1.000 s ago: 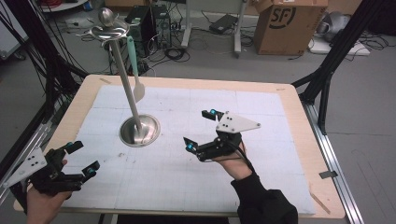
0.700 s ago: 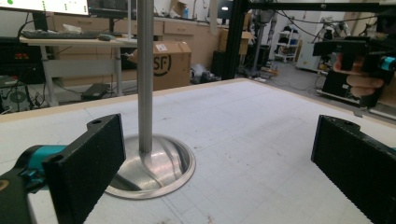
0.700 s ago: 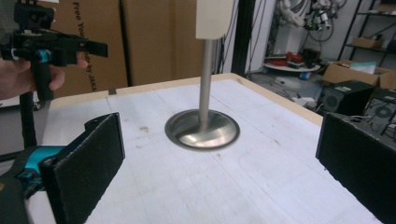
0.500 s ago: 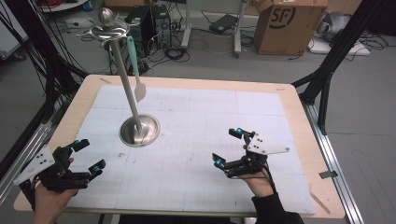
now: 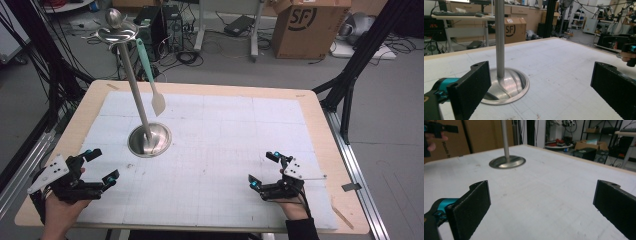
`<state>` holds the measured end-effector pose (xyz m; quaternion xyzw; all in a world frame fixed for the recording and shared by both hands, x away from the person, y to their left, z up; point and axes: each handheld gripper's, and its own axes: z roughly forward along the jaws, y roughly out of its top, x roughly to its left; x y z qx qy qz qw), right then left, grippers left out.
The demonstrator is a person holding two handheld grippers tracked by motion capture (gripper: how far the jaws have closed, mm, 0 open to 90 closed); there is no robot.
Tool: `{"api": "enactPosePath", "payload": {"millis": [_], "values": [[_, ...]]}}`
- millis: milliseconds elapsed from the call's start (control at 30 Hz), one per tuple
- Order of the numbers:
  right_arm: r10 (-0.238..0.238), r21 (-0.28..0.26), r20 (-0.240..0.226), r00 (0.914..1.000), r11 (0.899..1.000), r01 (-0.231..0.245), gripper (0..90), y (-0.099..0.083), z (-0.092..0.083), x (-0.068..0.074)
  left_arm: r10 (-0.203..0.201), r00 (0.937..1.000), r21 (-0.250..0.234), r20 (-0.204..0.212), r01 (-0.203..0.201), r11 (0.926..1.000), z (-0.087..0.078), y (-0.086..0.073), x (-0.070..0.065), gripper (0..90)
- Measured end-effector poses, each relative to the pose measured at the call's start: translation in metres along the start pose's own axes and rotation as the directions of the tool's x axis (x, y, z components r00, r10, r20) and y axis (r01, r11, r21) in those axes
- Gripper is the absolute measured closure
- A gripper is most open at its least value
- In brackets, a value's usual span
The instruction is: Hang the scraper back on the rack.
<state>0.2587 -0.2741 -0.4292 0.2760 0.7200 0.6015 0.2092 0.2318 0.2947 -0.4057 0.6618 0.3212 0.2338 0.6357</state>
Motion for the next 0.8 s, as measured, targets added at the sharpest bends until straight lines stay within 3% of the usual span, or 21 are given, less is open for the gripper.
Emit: {"api": "enactPosePath", "payload": {"millis": [100, 300, 433, 600, 800], "values": [[0.02, 0.0, 0.012, 0.9997, 1.0, -0.02, 0.1, -0.007, -0.008, -0.005, -0.001, 1.0, 0.001, 0.002, 0.001, 1.0, 0.001, -0.001, 0.001, 3.5], [0.07, -0.073, 0.037, 0.9968, 0.995, -0.068, 0.1, -0.012, -0.033, -0.018, 0.018, 0.9998, 0.001, 0.012, -0.018, 0.9998, 0.0, -0.005, 0.004, 3.5], [0.08, -0.101, 0.059, 0.995, 0.992, -0.074, 0.1, -0.011, -0.044, -0.023, 0.035, 0.9989, -0.011, 0.03, -0.035, 0.9993, 0.0, -0.007, 0.003, 3.5], [0.071, -0.099, 0.065, 0.9953, 0.993, -0.065, 0.1, -0.007, -0.045, -0.021, 0.041, 0.9985, -0.007, 0.037, -0.041, 0.9991, 0.002, -0.007, 0.001, 3.5], [0.058, -0.076, 0.051, 0.997, 0.996, -0.054, 0.1, -0.006, -0.036, -0.018, 0.03, 0.9994, 0.007, 0.016, -0.03, 0.9995, 0.001, -0.007, 0.002, 3.5]]}}
